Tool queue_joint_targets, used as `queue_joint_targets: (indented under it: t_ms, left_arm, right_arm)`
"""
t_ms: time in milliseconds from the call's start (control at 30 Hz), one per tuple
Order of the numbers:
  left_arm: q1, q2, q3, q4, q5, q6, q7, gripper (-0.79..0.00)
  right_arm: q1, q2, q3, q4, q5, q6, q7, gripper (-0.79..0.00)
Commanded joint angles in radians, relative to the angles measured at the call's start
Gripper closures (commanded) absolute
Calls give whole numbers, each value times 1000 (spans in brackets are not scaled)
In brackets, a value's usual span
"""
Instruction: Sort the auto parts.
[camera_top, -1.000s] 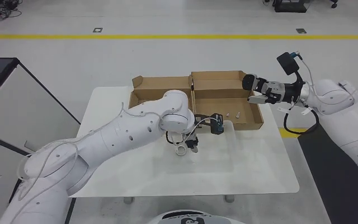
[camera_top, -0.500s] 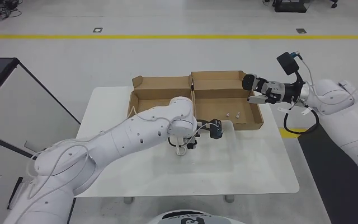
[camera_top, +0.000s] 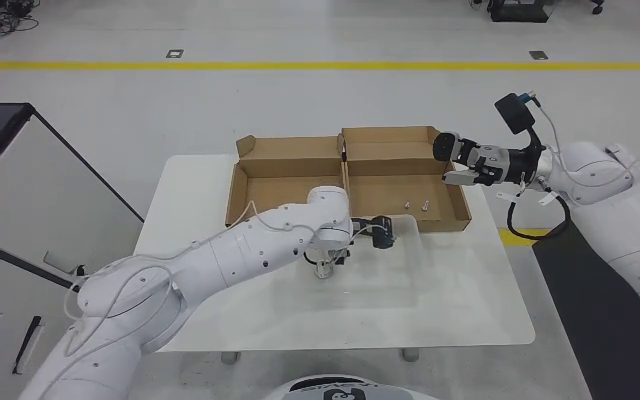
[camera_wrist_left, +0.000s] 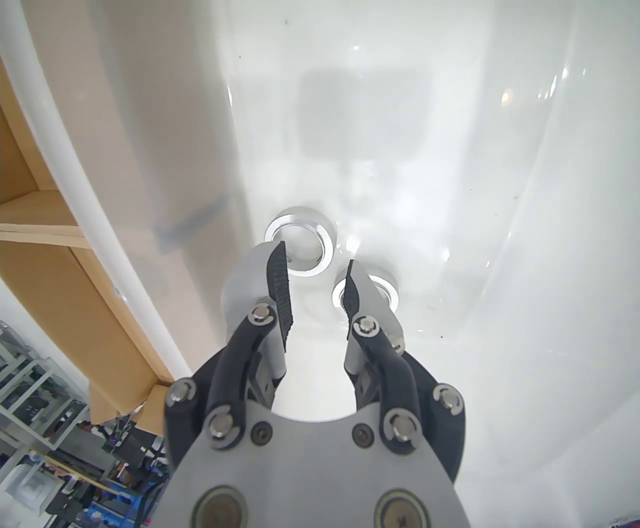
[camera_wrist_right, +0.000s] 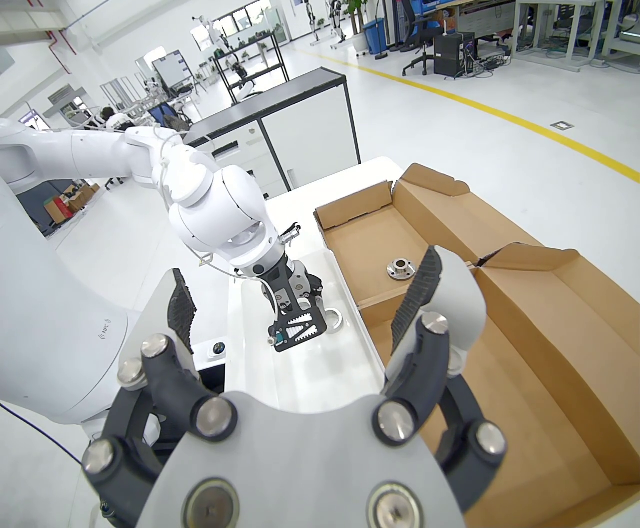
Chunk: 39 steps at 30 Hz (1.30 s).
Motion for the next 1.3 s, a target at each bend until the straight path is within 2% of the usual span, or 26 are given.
queue_joint_targets:
  t_ms: [0,333,867,1067,1267]
  left_arm:
    - [3,-4,-1,5,16,6,1,-274]
    - [23,-25,-3,45,87,10,23,-209]
    - [42,-70,-9,121,113,-31,18,-215]
    - [48,-78,-21,134,103,-44,3,-286]
    - [54,-81,-35,131,89,-58,-14,-317]
  right_arm:
    - [0,0,0,0,0,0,0,-785]
    - [0,0,0,0,0,0,0,-785]
    - [0,0,0,0,0,0,0,-785]
    - [0,0,0,0,0,0,0,-785]
    - [0,0,0,0,0,0,0,-785]
